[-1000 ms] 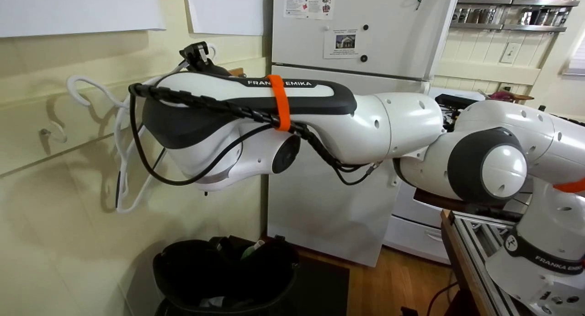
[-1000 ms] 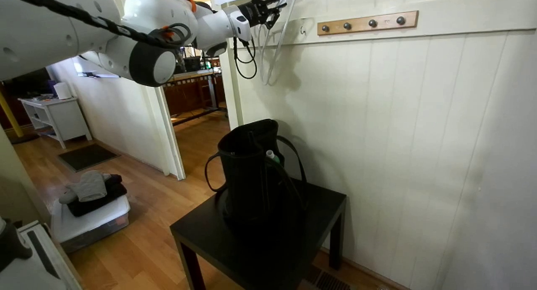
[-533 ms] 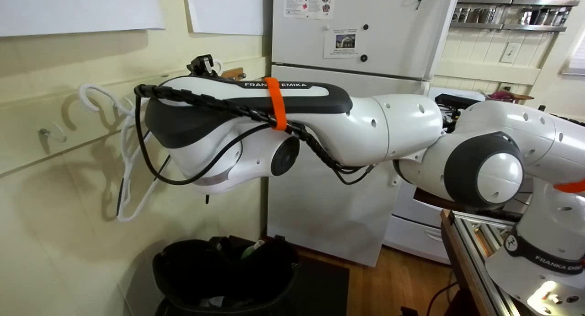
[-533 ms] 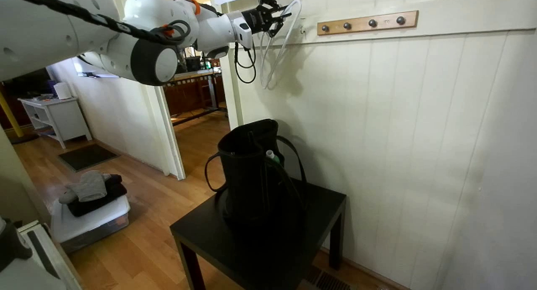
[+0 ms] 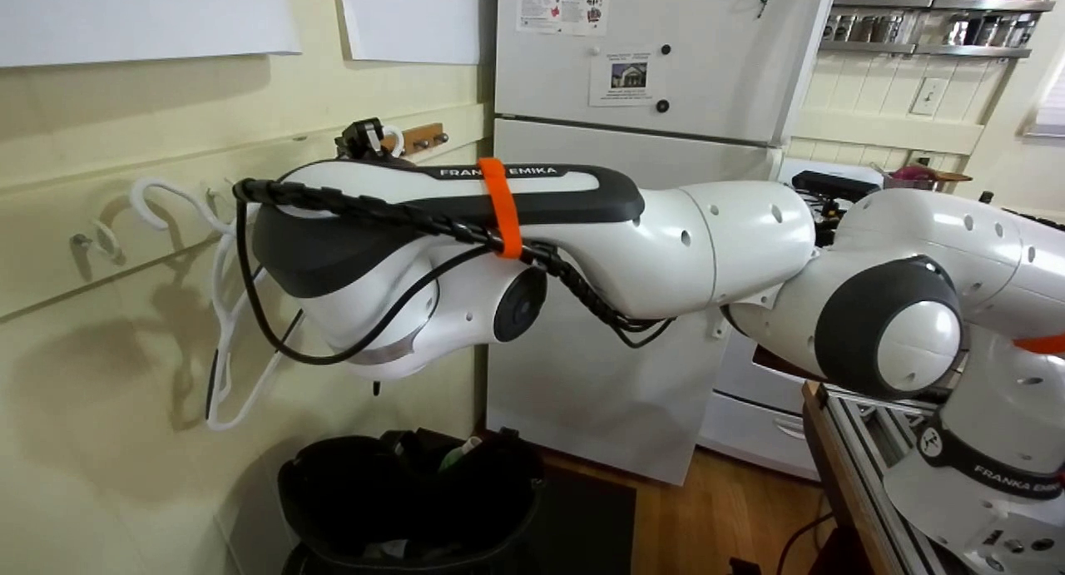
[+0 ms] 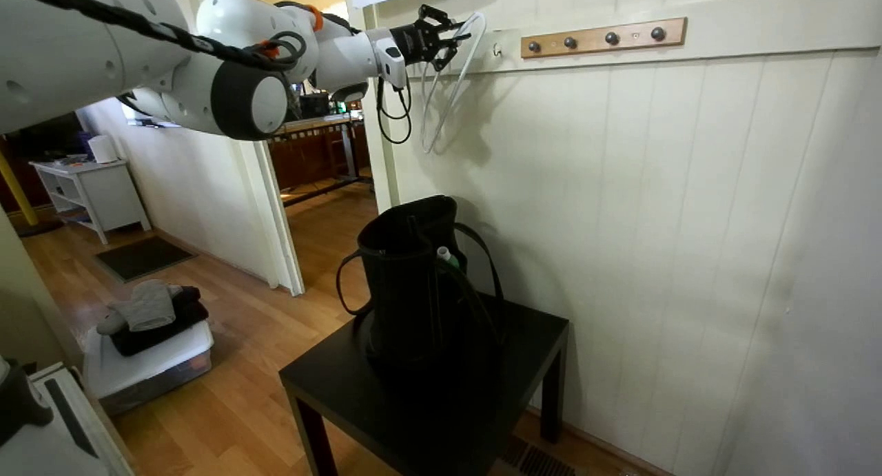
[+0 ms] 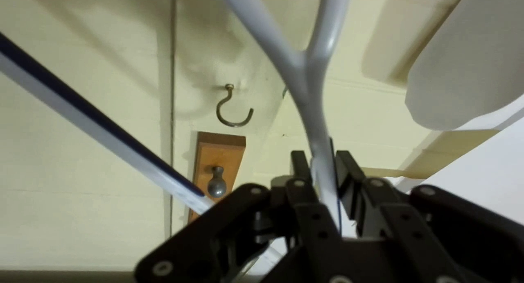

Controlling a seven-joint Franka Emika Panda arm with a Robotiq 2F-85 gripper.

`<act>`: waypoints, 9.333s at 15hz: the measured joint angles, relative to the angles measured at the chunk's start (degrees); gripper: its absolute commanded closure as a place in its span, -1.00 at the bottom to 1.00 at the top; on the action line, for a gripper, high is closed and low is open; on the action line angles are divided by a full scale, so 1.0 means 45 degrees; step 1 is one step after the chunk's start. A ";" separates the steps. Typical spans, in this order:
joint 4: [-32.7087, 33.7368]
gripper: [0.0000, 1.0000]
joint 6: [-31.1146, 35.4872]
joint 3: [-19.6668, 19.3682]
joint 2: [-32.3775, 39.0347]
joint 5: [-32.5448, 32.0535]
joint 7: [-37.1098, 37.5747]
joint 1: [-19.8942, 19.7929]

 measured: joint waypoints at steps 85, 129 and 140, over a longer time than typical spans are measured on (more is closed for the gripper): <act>0.0042 0.89 0.0043 -0.7942 -0.0298 0.9340 0.0943 0.2254; -1.1128 0.89 0.0089 -1.7470 -0.2244 1.4901 0.2312 1.0167; -1.7541 0.56 -0.1532 -1.9937 -0.2062 1.4890 0.7176 1.3559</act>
